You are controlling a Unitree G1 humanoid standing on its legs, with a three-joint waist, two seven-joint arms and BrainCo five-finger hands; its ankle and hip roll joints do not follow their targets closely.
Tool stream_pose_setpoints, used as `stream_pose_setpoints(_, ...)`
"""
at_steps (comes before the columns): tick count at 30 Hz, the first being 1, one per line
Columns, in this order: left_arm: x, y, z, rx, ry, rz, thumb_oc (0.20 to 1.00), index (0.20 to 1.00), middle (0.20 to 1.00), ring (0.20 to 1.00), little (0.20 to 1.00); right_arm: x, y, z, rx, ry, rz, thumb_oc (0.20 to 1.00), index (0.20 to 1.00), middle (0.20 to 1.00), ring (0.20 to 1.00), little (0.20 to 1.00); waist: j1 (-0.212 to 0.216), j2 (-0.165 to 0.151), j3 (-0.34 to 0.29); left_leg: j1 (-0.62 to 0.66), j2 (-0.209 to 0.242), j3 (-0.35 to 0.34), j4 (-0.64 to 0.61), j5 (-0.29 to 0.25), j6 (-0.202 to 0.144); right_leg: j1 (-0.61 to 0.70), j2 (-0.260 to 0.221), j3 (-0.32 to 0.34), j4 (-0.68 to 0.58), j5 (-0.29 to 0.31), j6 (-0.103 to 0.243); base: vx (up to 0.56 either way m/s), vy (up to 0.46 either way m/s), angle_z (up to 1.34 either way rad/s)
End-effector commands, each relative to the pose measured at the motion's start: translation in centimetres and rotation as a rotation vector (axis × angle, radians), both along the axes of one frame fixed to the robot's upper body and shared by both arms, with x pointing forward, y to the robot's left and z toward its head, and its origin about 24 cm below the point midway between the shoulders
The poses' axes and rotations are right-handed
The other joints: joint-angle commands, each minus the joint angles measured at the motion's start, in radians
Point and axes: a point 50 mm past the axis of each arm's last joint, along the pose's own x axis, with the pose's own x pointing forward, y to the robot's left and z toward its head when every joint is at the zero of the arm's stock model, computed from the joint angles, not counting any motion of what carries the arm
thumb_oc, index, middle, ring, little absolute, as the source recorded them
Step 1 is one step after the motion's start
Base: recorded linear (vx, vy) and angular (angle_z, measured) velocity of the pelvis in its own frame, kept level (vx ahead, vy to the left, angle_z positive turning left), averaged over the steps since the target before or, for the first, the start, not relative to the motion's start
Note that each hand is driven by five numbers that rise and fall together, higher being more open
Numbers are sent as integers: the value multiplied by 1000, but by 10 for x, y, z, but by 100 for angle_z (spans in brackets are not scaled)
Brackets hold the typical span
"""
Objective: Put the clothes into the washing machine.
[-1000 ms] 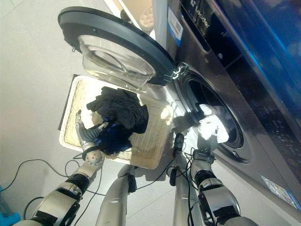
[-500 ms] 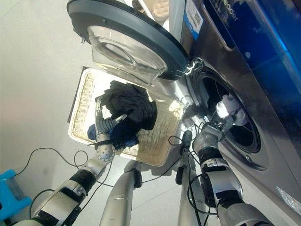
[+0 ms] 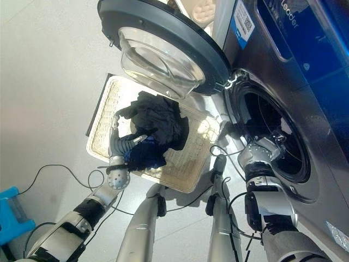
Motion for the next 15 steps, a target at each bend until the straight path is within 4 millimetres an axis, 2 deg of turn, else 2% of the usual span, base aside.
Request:
stream_pose_setpoints(1,-1,-7,11,-56,-70,-23,1000,1000,1000,1000,1000,-21,-42,7,-22,37,-129,1000,1000,1000,1000,1000,-5,51,-22,-3,-76,4,-33,-28,-16,-4,-6,-77,161,-123,111,0,0,0)
stream_pose_setpoints(3,-1,-7,11,-56,-70,-23,1000,1000,1000,1000,1000,-21,-42,7,-22,37,-129,1000,1000,1000,1000,1000,-5,51,-22,-3,-76,4,-33,-28,-16,-4,-6,-77,161,-123,111,0,0,0)
stream_pose_setpoints(4,0,-10,10,-50,-63,-16,1000,1000,1000,1000,1000,-15,-38,1,-65,61,-50,1000,1000,1000,1000,1000,-8,48,-22,4,-75,9,-37,-26,-15,1,-7,-79,157,-121,110,0,0,0)
stream_pose_setpoints(5,0,-10,10,-50,-63,-16,1000,1000,1000,1000,1000,-15,-38,1,-65,61,-50,1000,1000,1000,1000,1000,-8,48,-22,4,-75,9,-37,-26,-15,1,-7,-79,157,-121,110,-2,69,8)
stream_pose_setpoints(6,3,-14,8,81,-44,-14,1000,1000,1000,1000,1000,-10,-33,-7,-115,90,24,1000,1000,1000,1000,1000,-12,48,-22,10,-75,12,-43,-22,-16,8,-7,-78,148,-119,109,-4,44,8)
stream_pose_setpoints(7,4,-14,7,103,-33,-10,1000,1000,1000,1000,1000,-9,-32,-7,-120,90,30,1000,1000,1000,1000,1000,-12,48,-22,10,-74,13,-43,-21,-16,8,-6,-77,147,-119,109,-3,71,9)
stream_pose_setpoints(8,9,-11,6,209,11,16,1000,1000,1000,1000,1000,-6,-29,-7,-177,125,74,1000,1000,1000,1000,1000,-16,50,-22,17,-73,18,-47,-20,-18,15,-5,-77,143,-120,111,-4,37,3)
stream_pose_setpoints(12,16,-5,4,354,77,47,1000,1000,1000,1000,1000,0,-23,-4,-250,169,137,1000,1000,1000,1000,1000,-20,50,-22,16,-70,25,-53,-14,-20,13,-3,-76,136,-115,112,-2,19,0)
stream_pose_setpoints(15,28,6,5,502,176,98,1000,1000,1000,1000,1000,10,-10,4,-407,272,235,1000,1000,1000,1000,1000,-32,48,-22,9,-66,36,-56,-7,-22,5,1,-68,129,-110,113,-15,40,0)
